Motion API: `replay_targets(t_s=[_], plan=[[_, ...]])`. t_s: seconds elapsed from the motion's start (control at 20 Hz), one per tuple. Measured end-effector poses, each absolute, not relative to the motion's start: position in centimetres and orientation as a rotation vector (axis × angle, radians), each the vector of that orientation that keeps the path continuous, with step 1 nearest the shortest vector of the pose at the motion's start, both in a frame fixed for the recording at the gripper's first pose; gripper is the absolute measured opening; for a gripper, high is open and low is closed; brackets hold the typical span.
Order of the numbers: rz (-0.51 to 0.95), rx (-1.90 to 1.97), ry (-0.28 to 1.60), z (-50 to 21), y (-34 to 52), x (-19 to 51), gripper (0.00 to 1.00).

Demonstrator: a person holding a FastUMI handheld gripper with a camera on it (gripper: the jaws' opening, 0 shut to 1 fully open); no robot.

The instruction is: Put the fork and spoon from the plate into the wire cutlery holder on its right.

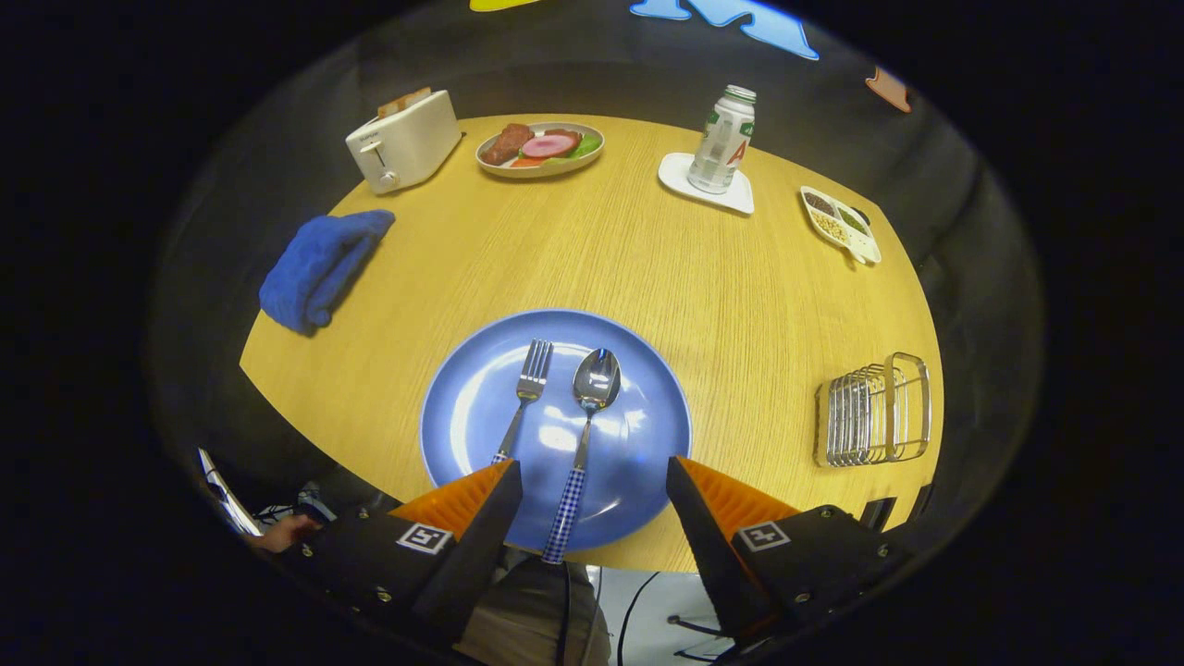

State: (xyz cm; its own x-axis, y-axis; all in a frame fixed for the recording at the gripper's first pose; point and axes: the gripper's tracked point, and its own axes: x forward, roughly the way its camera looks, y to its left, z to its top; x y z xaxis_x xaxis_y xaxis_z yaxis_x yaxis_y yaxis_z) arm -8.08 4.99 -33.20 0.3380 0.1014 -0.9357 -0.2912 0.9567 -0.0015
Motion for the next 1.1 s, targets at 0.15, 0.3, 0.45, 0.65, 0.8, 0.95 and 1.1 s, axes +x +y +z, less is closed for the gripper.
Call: replay_targets(t_s=[0.15,0.3,0.45,0.65,0.8,0.95,1.1], plan=[[0.266,-0.208,1.237,-34.3,5.1,-8.6,0.96],[0.274,-0.238,1.270,-35.8,5.1,-9.2,0.92],[0.284,-0.272,1.326,-37.5,5.2,-9.8,0.86],[0.270,-0.320,1.439,-39.4,5.0,-10.8,0.72],[0.293,-0.318,1.522,-40.8,5.5,-11.8,0.60],[0.291,-0.376,1.567,-40.2,4.5,-11.1,0.17],[0.363,-0.382,1.587,-39.4,4.2,-10.6,0.16]])
